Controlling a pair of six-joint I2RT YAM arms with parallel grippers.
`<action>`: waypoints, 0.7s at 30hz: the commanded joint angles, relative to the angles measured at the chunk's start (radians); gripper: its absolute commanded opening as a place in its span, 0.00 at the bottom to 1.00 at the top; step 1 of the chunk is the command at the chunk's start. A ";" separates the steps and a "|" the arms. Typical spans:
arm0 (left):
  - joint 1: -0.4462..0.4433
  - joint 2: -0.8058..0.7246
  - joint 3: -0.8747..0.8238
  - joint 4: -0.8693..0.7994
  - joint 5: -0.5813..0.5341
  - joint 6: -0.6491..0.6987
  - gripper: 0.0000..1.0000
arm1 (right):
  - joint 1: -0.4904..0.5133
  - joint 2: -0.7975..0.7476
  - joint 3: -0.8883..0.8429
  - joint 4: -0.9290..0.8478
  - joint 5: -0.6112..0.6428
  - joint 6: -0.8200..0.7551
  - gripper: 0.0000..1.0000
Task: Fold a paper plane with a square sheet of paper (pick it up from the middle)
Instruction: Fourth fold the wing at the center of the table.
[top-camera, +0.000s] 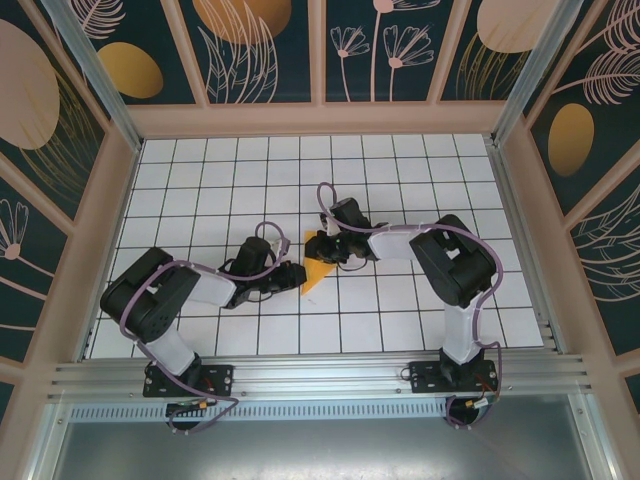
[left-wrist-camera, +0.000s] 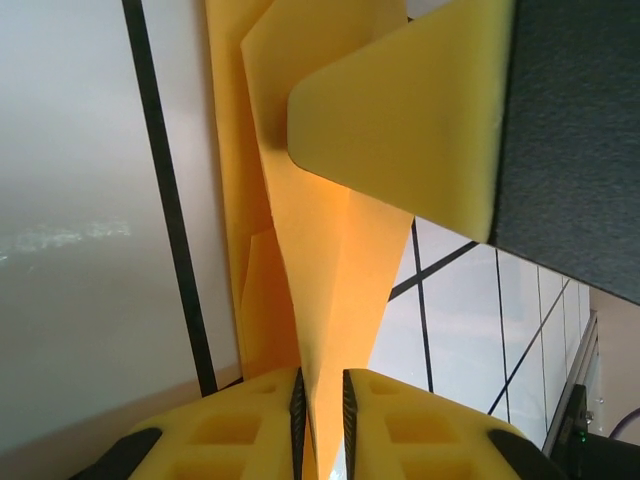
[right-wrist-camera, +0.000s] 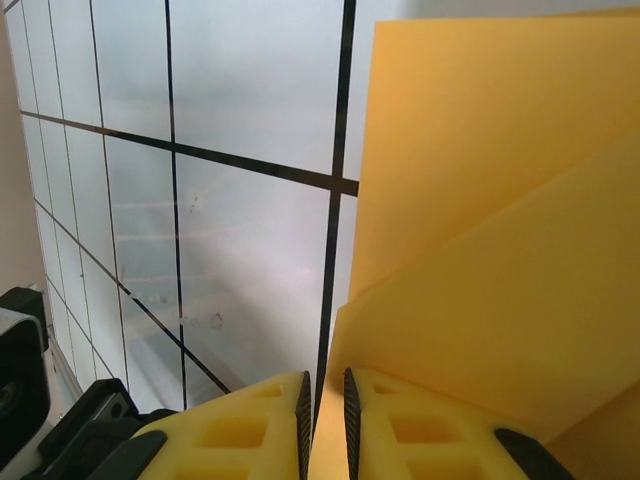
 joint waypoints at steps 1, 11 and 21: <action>0.001 -0.006 -0.038 -0.037 -0.024 0.022 0.21 | -0.009 0.025 0.023 0.017 -0.012 -0.005 0.20; 0.002 -0.017 -0.046 -0.080 -0.051 0.047 0.01 | -0.012 0.050 0.030 0.021 -0.015 -0.006 0.20; 0.002 -0.025 -0.043 -0.103 -0.047 0.051 0.11 | -0.012 0.067 0.012 -0.001 0.005 -0.008 0.20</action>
